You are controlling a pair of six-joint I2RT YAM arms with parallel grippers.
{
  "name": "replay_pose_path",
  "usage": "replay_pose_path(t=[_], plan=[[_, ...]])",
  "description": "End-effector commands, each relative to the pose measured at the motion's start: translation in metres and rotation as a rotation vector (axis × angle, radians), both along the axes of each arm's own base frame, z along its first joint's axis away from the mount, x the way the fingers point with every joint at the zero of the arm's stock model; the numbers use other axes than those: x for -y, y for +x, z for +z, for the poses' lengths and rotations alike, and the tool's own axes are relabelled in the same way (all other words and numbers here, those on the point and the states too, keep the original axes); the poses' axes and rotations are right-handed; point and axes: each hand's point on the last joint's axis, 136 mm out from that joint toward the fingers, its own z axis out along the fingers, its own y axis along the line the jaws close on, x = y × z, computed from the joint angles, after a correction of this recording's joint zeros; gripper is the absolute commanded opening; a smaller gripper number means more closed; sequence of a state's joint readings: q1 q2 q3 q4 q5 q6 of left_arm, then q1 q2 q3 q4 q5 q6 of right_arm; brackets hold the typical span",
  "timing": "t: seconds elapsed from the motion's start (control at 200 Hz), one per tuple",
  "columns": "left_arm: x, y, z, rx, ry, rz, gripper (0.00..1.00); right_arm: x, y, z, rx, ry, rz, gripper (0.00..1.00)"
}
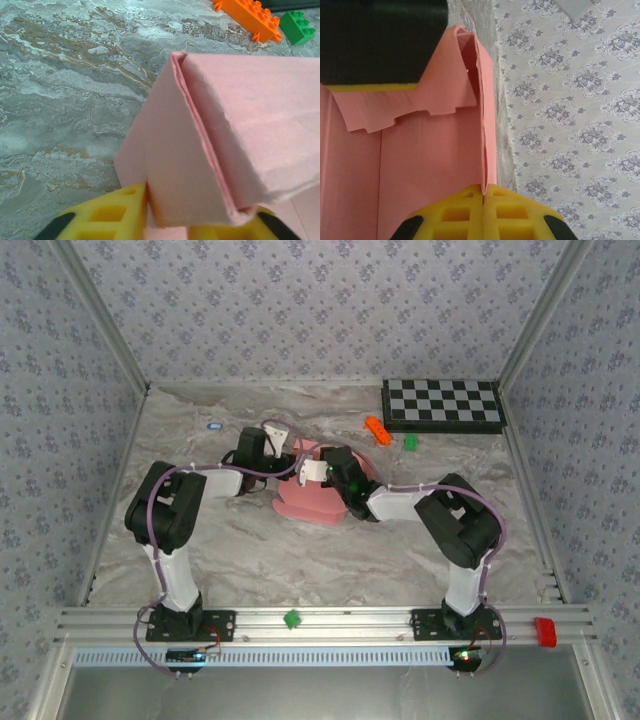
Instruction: Fold the paper box
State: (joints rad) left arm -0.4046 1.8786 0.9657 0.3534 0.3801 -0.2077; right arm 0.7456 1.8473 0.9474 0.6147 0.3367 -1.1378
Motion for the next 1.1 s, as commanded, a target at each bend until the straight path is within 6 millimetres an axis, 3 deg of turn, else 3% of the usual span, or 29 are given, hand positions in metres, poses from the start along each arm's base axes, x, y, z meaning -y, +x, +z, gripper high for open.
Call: replay_pose_path(t=[0.0,0.24,0.52,0.87,1.094], plan=[[0.006,0.002,0.015,0.028,0.009,-0.017,0.29,-0.010,-0.009,-0.002,-0.050,0.012,0.051,0.00],[0.007,0.005,0.008,0.013,0.002,-0.010,0.39,-0.010,-0.008,-0.002,-0.056,0.010,0.052,0.00],[0.007,0.010,0.001,0.001,-0.001,0.014,0.39,-0.009,-0.008,-0.003,-0.066,0.009,0.049,0.00],[0.007,0.015,-0.005,-0.002,0.006,0.037,0.38,-0.010,-0.008,-0.005,-0.076,0.011,0.046,0.00],[0.006,0.015,-0.002,0.014,0.011,0.044,0.26,-0.008,-0.006,-0.004,-0.074,0.011,0.039,0.00]])
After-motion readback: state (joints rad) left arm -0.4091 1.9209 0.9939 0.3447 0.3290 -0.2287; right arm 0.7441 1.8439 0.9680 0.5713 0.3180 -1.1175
